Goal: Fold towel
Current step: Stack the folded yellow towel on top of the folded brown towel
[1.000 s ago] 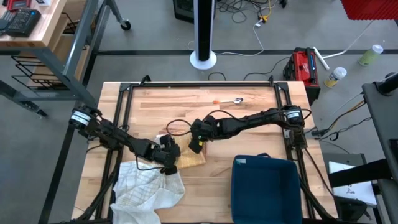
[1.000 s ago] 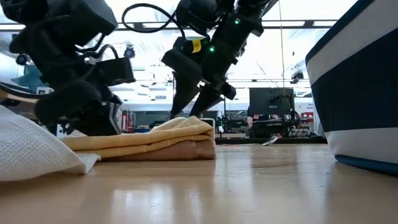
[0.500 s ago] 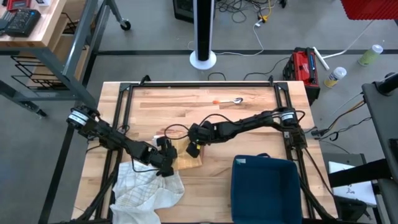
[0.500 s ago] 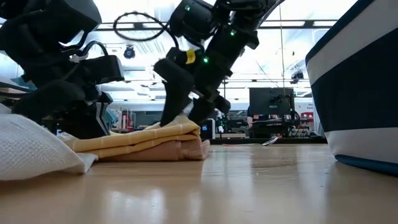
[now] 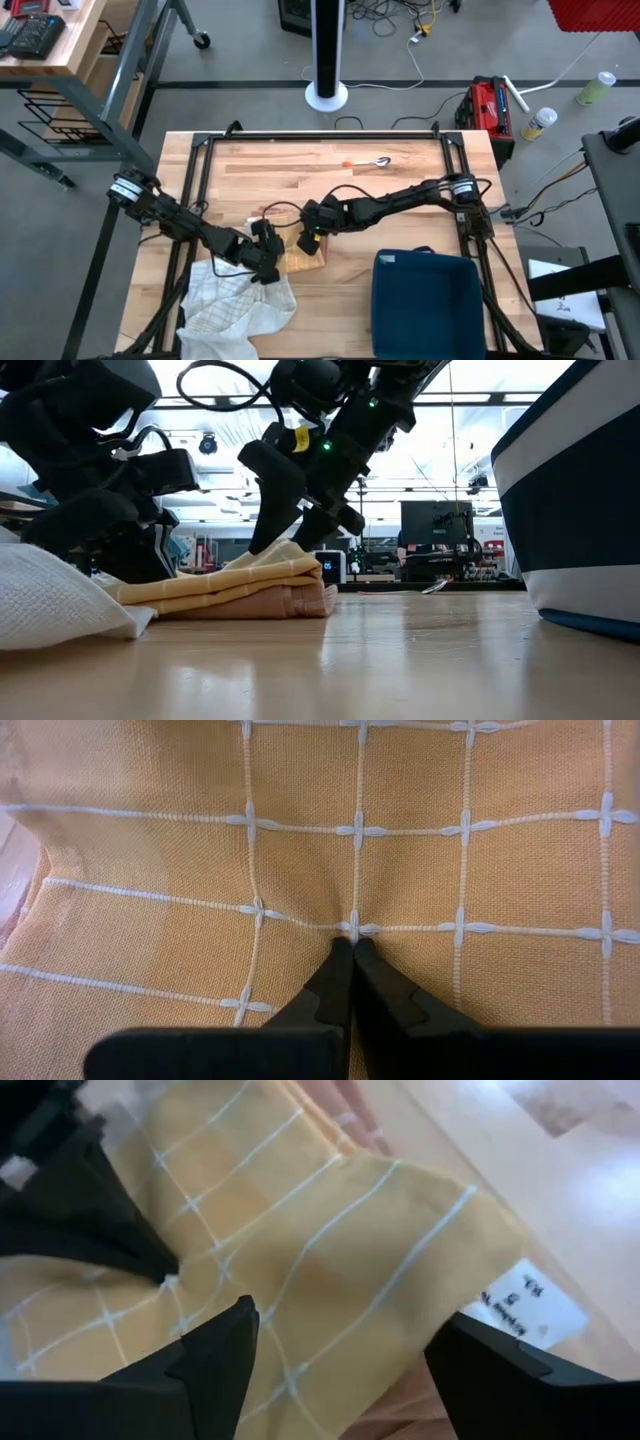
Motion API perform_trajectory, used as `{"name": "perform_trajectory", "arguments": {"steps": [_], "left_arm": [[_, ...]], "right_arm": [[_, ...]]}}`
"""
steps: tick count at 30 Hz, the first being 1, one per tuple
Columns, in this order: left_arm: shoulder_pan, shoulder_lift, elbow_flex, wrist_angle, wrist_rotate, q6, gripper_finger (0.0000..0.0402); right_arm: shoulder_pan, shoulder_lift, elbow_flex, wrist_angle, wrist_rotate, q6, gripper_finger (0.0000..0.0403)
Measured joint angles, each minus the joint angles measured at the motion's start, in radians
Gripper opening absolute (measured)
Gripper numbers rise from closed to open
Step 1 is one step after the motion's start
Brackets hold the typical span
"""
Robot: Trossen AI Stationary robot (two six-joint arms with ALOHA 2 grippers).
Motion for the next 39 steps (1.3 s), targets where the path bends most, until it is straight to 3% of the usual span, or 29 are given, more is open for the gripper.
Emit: {"name": "perform_trajectory", "arguments": {"steps": [10, 14, 25, 32, 35, 39], "left_arm": [[0.000, 0.000, -0.002, 0.010, -0.016, 0.000, 0.0000], [0.000, 0.000, -0.002, 0.011, -0.017, 0.000, 0.0000], [-0.003, -0.027, -0.007, -0.001, -0.061, -0.026, 0.0000], [-0.005, -0.033, -0.009, 0.003, -0.068, -0.026, 0.0000], [-0.007, -0.039, -0.007, 0.007, -0.075, -0.020, 0.0000], [-0.027, -0.086, -0.002, -0.004, -0.071, 0.000, 0.0000]], "right_arm": [[0.019, 0.043, -0.003, 0.042, -0.065, -0.003, 0.0244], [0.019, 0.046, -0.003, 0.154, -0.123, -0.022, 0.0231], [0.023, 0.064, -0.014, 0.152, -0.132, 0.020, 0.0152], [0.025, 0.110, -0.013, 0.252, -0.136, 0.013, 0.0131], [0.025, 0.121, -0.014, 0.296, -0.150, 0.009, 0.0097], [0.022, 0.125, -0.014, 0.293, -0.153, -0.021, 0.0015]]}}
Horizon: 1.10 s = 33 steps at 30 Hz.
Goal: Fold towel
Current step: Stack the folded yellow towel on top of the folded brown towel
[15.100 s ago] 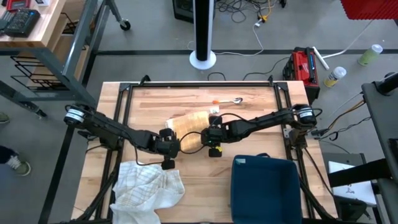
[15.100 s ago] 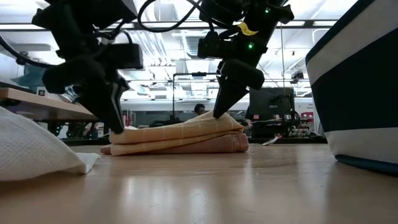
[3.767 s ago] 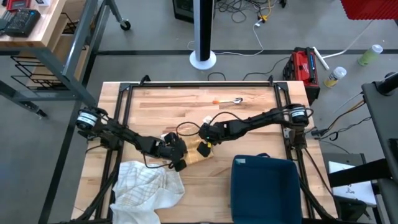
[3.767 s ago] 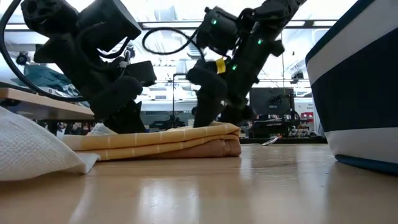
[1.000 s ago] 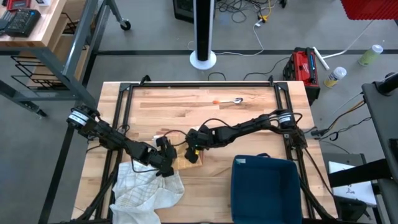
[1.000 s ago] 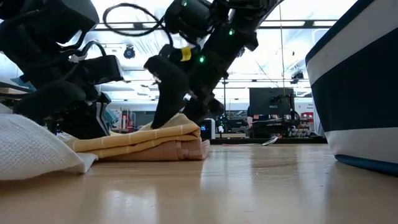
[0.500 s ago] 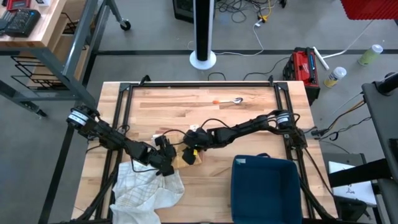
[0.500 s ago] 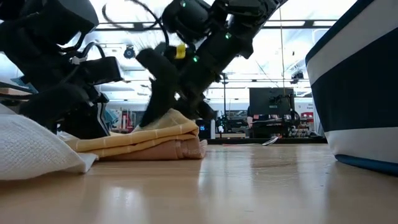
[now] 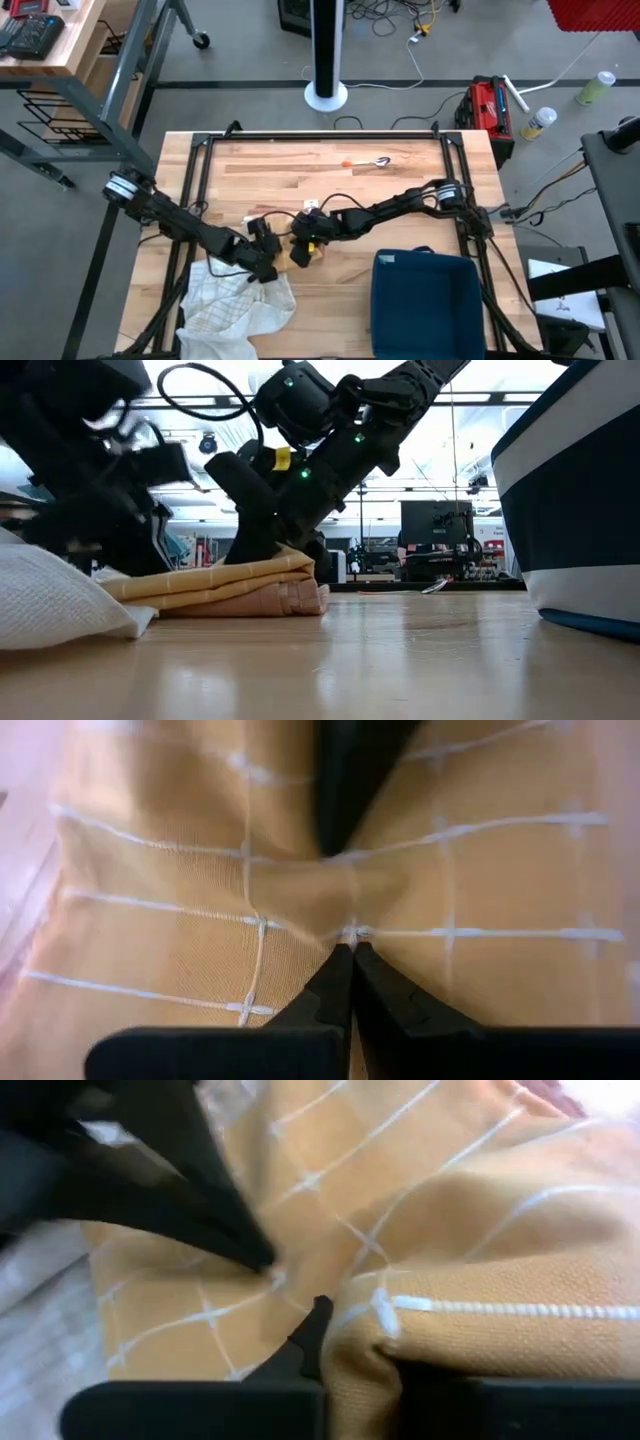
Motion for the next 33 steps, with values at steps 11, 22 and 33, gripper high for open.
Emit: {"name": "perform_trajectory", "arguments": {"steps": [11, 22, 33], "left_arm": [[-0.085, -0.324, 0.001, -0.304, -0.164, -0.388, 0.0000], [-0.088, -0.500, -0.227, -0.377, -0.157, -0.915, 0.0043], [-0.089, -0.527, -0.291, -0.353, -0.122, -1.019, 0.0157]], "right_arm": [[0.015, -0.053, 0.000, -0.082, 0.022, -0.042, 0.0003], [0.022, -0.069, 0.000, -0.141, 0.050, -0.078, 0.0001], [0.024, -0.069, 0.000, -0.134, 0.050, -0.087, 0.0000]]}}
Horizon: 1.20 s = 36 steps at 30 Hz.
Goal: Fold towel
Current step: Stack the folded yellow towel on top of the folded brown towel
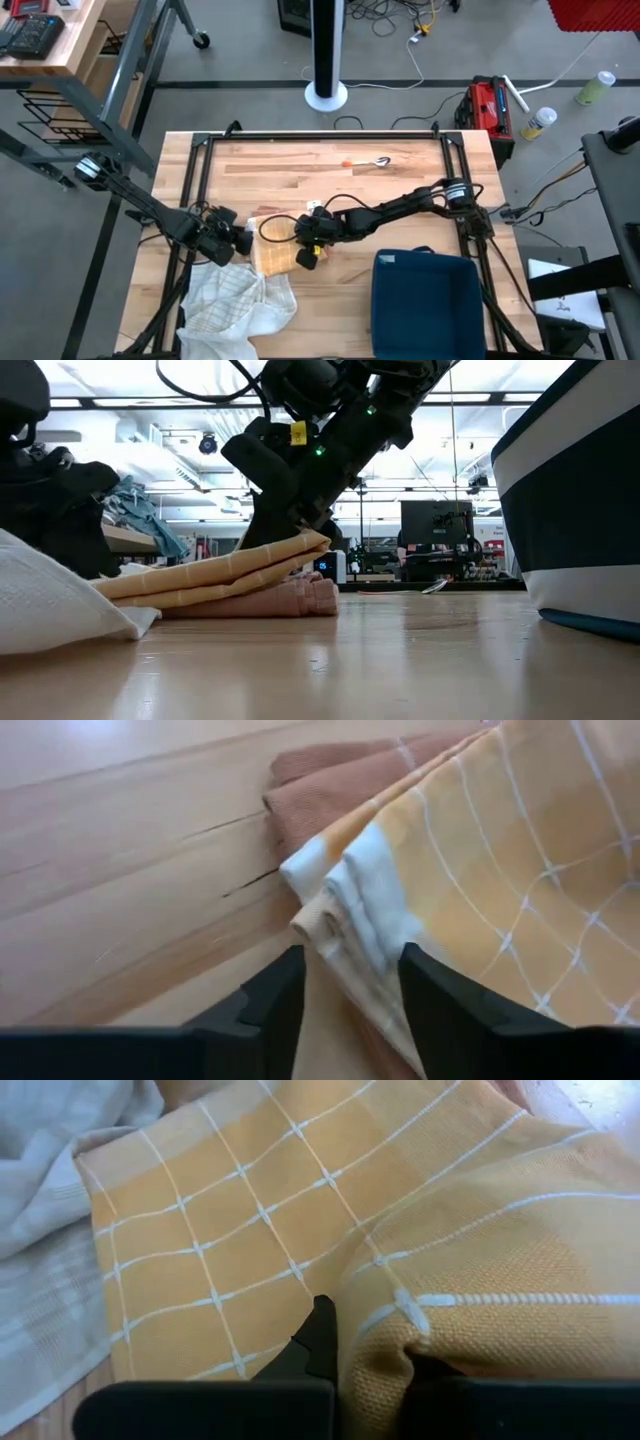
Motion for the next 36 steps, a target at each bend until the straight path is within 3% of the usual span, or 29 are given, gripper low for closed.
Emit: {"name": "perform_trajectory", "arguments": {"steps": [6, 10, 20, 36], "left_arm": [[0.002, 0.025, 0.004, -0.060, 0.042, -0.087, 0.0194], [0.004, 0.057, 0.005, 0.008, 0.025, -0.054, 0.0198], [0.005, 0.085, 0.010, 0.122, 0.010, 0.010, 0.0158], [0.006, 0.114, 0.082, 0.133, -0.025, 0.127, 0.0119]], "right_arm": [[0.000, 0.000, 0.000, 0.004, 0.000, 0.016, 0.0000], [0.000, 0.000, 0.000, 0.004, 0.000, 0.024, 0.0000], [0.000, 0.000, 0.000, 0.007, 0.000, 0.026, 0.0000], [-0.001, 0.000, 0.000, 0.008, 0.000, 0.026, 0.0000]]}}
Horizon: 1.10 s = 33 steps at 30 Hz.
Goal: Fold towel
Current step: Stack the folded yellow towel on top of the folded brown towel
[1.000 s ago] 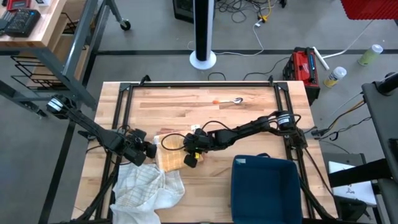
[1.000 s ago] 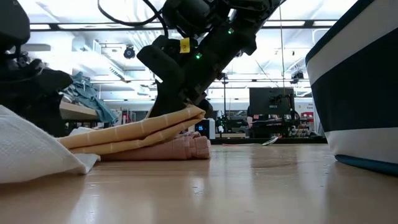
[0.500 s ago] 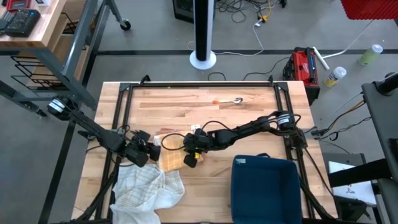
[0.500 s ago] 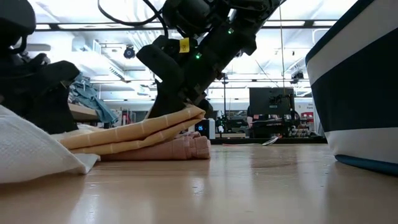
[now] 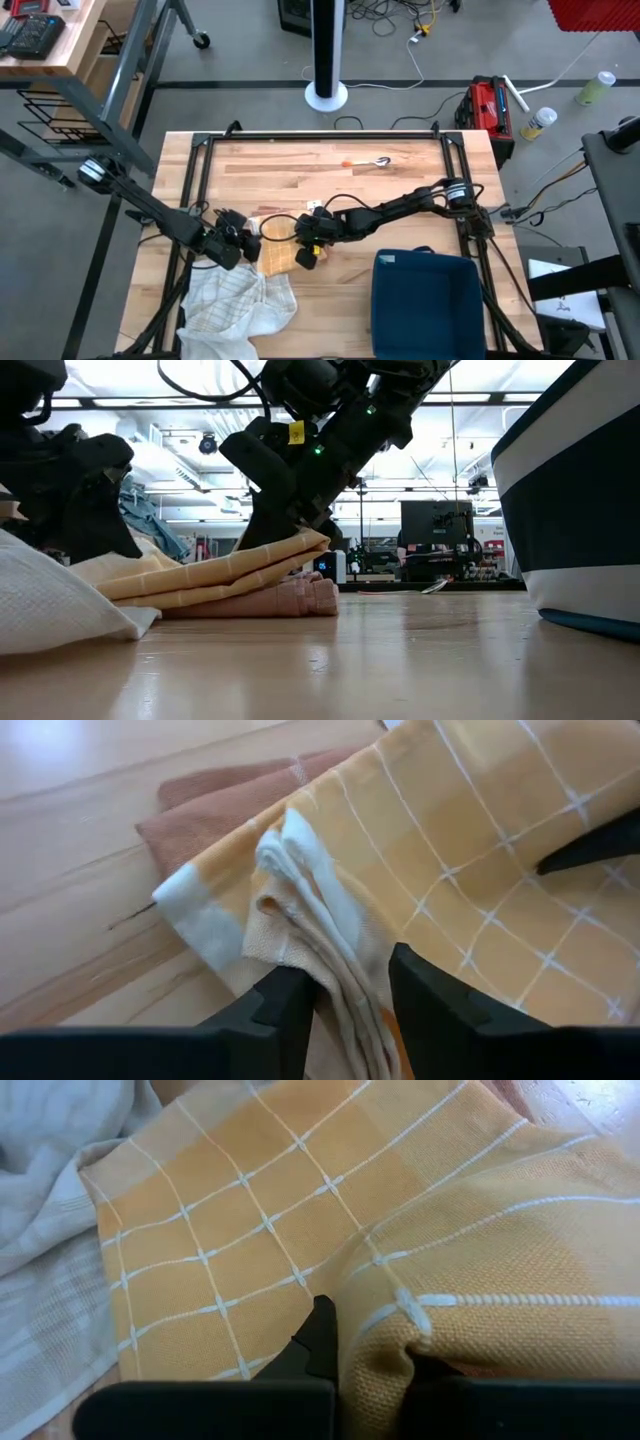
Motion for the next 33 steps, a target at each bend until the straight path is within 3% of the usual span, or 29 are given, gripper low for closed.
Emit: {"name": "perform_trajectory", "arguments": {"steps": [3, 7, 9, 16, 33], "left_arm": [[0.001, 0.024, -0.001, 0.011, -0.006, 0.025, 0.0097], [0.001, 0.027, 0.001, 0.049, -0.009, 0.064, 0.0022], [0.002, 0.027, 0.002, 0.041, -0.012, 0.058, 0.0014], [0.006, 0.027, 0.003, -0.030, -0.012, -0.024, 0.0041], [0.012, 0.026, 0.003, 0.010, -0.029, 0.029, 0.0156]], "right_arm": [[0.000, 0.000, 0.000, 0.000, 0.000, 0.000, 0.0000], [-0.002, 0.000, 0.000, 0.001, 0.000, 0.000, 0.0000], [-0.002, 0.000, 0.000, 0.001, 0.000, 0.000, 0.0000], [-0.002, 0.000, 0.000, 0.002, 0.000, 0.000, 0.0000], [-0.012, 0.000, 0.000, 0.004, 0.000, 0.055, 0.0000]]}}
